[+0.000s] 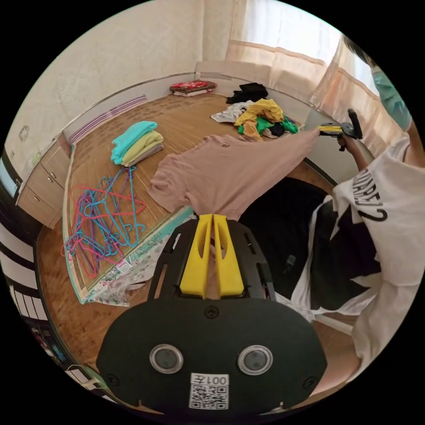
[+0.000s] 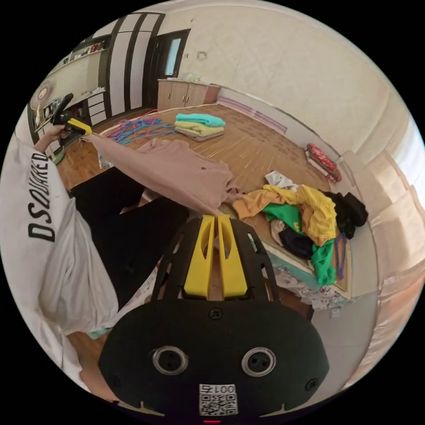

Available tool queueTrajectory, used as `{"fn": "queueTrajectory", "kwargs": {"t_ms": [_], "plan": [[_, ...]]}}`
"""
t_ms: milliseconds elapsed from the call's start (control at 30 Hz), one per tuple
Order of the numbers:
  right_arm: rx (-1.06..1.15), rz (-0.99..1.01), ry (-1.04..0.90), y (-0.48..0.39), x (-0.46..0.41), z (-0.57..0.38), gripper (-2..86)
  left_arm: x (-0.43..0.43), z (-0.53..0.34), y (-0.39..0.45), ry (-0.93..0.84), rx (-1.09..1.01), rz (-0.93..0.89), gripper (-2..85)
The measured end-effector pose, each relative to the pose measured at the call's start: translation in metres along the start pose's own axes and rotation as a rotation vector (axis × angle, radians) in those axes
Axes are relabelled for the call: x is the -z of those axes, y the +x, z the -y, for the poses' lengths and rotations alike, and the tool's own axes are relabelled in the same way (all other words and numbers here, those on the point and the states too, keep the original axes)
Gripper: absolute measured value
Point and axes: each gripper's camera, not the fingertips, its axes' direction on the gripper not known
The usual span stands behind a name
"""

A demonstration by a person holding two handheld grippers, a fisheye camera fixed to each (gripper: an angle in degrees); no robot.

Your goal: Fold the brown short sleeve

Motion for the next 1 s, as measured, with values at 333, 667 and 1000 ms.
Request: {"fn": "queueTrajectory", "kwargs": {"t_ms": [333,667,1000], "plan": [[0.055,0.178,-0.284,0.005,-0.066,0.004,0.9,-0.071,-0.009,0.005,-0.178,-0.016,-0.097,-1.0],[0.086,0.312,-0.521,0.008,-0.116,-0.019,1.1,-0.151,-0.026,-0.017,-0.354,0.138,-0.157,-1.0],[-0.271,0.144,-0.121,0.105,-0.143,0.043,5.1,-0.196,0.097,-0.065,-0.039,0.158,0.038,-0.9]]}}
